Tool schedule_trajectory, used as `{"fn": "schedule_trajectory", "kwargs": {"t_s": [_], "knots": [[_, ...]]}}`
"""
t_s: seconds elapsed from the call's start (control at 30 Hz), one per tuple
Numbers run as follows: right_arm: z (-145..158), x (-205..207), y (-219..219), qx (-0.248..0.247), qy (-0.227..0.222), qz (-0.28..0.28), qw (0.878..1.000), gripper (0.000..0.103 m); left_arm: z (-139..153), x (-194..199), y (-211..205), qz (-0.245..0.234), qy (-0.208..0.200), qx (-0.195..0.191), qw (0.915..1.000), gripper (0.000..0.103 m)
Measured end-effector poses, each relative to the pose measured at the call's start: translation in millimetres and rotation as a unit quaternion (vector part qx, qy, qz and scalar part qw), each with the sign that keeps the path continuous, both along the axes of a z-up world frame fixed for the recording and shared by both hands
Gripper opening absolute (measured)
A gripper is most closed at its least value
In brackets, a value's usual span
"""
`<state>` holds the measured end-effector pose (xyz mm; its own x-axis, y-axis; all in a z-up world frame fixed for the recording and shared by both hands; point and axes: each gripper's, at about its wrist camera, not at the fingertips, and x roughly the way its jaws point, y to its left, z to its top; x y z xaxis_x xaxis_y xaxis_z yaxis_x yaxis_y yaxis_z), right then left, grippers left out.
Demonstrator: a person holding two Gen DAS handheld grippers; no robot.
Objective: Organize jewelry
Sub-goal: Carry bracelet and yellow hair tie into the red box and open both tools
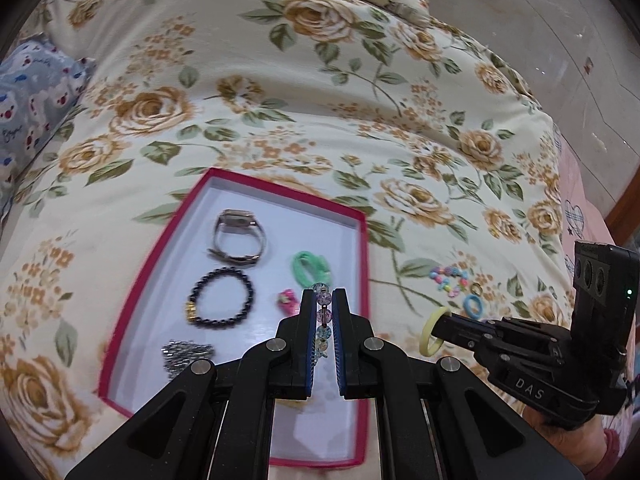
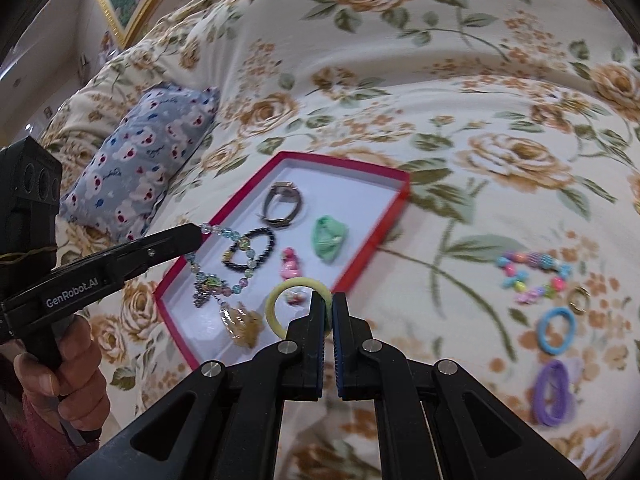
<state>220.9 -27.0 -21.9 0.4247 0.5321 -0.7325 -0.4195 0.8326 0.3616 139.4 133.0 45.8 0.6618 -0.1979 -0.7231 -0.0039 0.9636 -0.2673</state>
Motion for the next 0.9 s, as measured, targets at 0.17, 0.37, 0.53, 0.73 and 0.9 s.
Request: {"fn": "schedule_trajectory", "kwargs": {"t_s": [0.17, 0.37, 0.53, 0.73, 0.9], "knots": [[-5, 4, 24, -0.006, 0.004, 0.022, 1.0, 0.003, -5, -1, 16, 0.018, 0.004, -0.005, 0.9998, 0.006], [-16, 12, 50, -0.019, 0.014, 0.046, 0.999, 0.003, -16, 4, 33, 0.037, 0.016, -0.009, 0.9991, 0.006], [-31, 18, 66, -0.038, 0.027, 0.061, 0.997, 0.003, -29, 11, 44, 0.051, 0.032, -0.007, 0.9981, 0.006], [-48, 24, 78, -0.07, 0.035, 0.072, 0.994, 0.003, -44, 16, 57, 0.075, 0.047, 0.004, 0.9961, 0.006], [-52, 29, 83, -0.088, 0.033, 0.075, 0.993, 0.004, -56, 22, 67, 0.091, 0.059, 0.0, 0.9941, 0.006]]}}
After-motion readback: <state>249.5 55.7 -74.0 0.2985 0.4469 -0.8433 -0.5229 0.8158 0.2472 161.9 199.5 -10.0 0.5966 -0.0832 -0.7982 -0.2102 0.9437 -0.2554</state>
